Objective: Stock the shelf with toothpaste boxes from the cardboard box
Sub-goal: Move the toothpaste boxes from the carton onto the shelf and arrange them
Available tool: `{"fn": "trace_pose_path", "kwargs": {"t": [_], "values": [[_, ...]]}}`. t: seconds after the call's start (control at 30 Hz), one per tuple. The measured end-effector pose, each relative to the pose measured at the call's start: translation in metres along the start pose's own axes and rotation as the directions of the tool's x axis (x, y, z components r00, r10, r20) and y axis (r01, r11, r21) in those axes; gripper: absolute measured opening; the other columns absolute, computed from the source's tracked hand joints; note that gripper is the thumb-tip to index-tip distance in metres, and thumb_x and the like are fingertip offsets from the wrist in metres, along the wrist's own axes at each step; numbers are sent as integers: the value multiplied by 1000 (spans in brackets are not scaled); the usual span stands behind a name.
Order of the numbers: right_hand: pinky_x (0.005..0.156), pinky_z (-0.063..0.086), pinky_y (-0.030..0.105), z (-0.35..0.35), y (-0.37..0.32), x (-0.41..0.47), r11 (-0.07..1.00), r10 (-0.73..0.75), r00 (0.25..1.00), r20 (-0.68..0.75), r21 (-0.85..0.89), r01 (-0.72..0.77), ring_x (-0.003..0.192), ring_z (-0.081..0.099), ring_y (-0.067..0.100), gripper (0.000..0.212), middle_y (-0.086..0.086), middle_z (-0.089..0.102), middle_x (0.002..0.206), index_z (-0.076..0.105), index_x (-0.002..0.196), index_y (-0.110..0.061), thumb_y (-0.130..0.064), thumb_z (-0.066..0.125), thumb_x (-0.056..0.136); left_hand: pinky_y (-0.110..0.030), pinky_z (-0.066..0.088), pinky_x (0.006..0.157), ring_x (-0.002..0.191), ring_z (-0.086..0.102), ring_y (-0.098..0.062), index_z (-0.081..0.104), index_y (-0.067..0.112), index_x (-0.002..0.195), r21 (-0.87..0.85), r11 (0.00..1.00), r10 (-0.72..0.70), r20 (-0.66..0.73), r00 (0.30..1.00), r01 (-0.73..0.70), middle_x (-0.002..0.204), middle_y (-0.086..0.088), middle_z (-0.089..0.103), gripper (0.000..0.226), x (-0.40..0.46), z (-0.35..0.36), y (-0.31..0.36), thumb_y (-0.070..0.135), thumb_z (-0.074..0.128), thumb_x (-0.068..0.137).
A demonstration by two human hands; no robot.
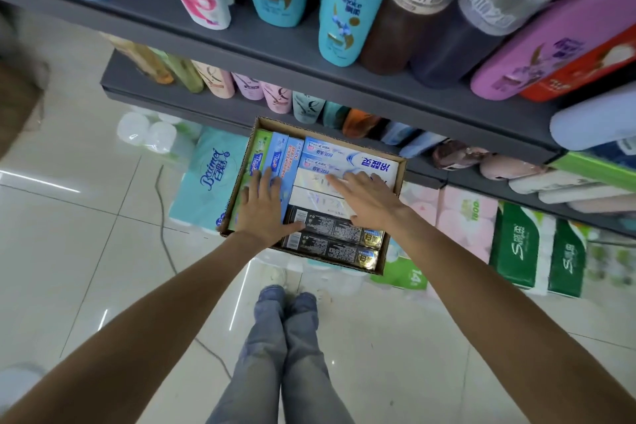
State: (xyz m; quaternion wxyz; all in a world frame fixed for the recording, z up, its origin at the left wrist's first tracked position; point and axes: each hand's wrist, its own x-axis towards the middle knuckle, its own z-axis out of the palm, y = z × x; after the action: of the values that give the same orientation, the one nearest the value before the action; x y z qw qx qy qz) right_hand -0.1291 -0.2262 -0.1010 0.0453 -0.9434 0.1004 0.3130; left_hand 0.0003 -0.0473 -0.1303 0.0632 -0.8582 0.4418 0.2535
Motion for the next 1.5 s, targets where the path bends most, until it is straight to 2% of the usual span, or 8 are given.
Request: {"fn": "trace_pose_path", "kwargs": {"t": [0.2,0.5,0.73,0.83,1.03,1.23,1.33,1.5], "values": [[85,43,38,0,2,4,995,-22,1000,1,102,22,122,33,30,110,12,29,138,-2,151,-19,-19,75,71,-39,17,114,140,18,-21,19,22,148,-143,956,238,-136,962,-257,154,1,21,83,24,-18,-5,27,66,79],[108,25,34,12,9,-10,951,16,995,-98,309,15,133,27,26,100,8,23,150,-2,152,-16,-37,67,82,-40,14,116,130,29,-22,28,19,141,140,893,429,23,903,-428,137,-4,36,87,51,-41,-4,45,71,71],[106,33,38,-2,-15,-34,826,201,935,-293,564,-1,126,38,27,111,9,36,141,-2,151,-22,-35,77,74,-25,37,79,102,47,-12,34,17,132,-233,799,556,-63,829,-554,126,3,36,89,22,-111,10,36,80,59],[97,43,40,-21,-16,-45,718,285,903,-322,696,22,126,42,24,105,5,38,143,9,150,-27,-32,79,72,-23,41,86,108,43,-5,37,20,134,-381,708,561,-210,801,-595,127,6,37,86,5,-133,20,30,78,59],[91,42,31,-70,-22,-79,392,557,789,-257,920,23,119,50,15,98,-6,50,136,18,144,-31,-40,79,69,-24,37,102,129,37,-5,16,35,145,-913,321,127,-222,967,-252,145,9,29,96,-40,-127,28,28,79,73],[96,47,42,-88,-52,-95,25,608,792,-59,998,56,100,60,12,81,-32,48,92,26,141,-25,-50,69,78,-7,41,72,96,57,6,46,30,125,-935,355,119,44,992,-1,104,25,59,67,-81,-121,73,32,82,69],[90,51,39,-94,-53,-114,6,569,817,-93,994,108,98,62,11,70,-23,57,97,32,139,-27,-61,54,81,-16,47,80,97,64,-3,56,27,118,-957,290,76,55,996,30,104,14,68,70,-90,-131,70,38,82,54],[62,56,30,-115,-37,-135,-173,404,908,-115,965,199,84,66,14,29,13,63,112,52,122,-13,-21,55,94,-37,55,79,89,66,-16,38,20,118,-990,134,76,52,996,42,108,-3,64,57,-114,-157,55,13,74,75]]}}
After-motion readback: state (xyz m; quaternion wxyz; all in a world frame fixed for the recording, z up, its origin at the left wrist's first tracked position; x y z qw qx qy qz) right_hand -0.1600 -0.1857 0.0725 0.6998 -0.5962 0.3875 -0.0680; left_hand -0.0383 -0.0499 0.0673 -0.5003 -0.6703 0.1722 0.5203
